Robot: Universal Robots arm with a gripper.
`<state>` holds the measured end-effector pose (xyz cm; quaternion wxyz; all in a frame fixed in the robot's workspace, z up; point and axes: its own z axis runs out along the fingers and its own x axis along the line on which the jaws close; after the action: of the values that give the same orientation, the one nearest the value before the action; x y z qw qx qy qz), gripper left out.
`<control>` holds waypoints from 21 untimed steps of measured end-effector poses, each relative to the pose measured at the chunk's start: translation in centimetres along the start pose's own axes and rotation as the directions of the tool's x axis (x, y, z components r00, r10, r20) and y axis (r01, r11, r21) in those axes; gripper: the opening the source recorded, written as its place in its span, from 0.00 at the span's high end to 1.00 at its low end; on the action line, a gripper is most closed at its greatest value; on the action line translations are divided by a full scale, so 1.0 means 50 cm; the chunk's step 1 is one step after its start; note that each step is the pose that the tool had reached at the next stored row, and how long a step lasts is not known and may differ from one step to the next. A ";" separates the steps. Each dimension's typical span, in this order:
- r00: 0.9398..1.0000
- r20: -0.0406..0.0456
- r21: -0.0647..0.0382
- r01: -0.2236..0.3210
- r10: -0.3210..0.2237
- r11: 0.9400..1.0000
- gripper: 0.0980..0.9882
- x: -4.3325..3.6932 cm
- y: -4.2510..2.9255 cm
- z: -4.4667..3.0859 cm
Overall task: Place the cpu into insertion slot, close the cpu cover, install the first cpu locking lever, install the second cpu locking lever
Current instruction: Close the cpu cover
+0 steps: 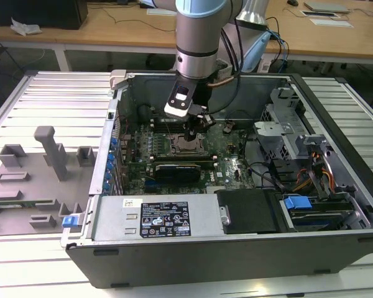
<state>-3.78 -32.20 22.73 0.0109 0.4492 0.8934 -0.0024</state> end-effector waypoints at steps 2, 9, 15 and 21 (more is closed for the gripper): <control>0.997 0.000 -0.002 0.083 -0.083 0.997 0.99 0.000 0.000 0.000; 0.965 0.000 -0.006 0.262 -0.262 0.965 0.99 0.000 0.000 0.000; 0.920 0.000 -0.009 0.393 -0.393 0.920 0.99 0.000 0.000 0.001; 0.852 0.001 -0.012 0.524 -0.524 0.852 0.99 0.000 0.000 0.002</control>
<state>-3.79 -32.20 22.61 0.0113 0.1888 0.9820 0.0005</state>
